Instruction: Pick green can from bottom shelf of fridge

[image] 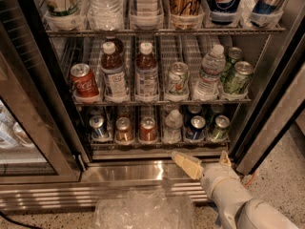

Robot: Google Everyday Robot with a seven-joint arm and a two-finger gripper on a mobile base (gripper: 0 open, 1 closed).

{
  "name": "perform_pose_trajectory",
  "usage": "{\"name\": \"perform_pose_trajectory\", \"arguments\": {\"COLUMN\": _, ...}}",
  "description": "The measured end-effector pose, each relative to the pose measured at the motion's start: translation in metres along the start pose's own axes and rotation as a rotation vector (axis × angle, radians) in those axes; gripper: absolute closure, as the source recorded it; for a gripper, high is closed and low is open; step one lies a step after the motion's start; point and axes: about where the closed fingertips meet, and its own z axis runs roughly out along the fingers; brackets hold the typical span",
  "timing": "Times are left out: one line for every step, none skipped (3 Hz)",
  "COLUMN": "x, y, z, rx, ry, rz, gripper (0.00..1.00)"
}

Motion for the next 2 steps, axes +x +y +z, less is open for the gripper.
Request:
{"name": "perform_pose_trajectory", "arguments": {"x": 0.009, "y": -0.010, "z": 0.012, "rx": 0.031, "ry": -0.026, "rz": 0.026, "gripper": 0.00}}
{"name": "perform_pose_trajectory", "arguments": {"x": 0.020, "y": -0.035, "z": 0.028, "rx": 0.097, "ry": -0.068, "rz": 0.048, "gripper": 0.10}}
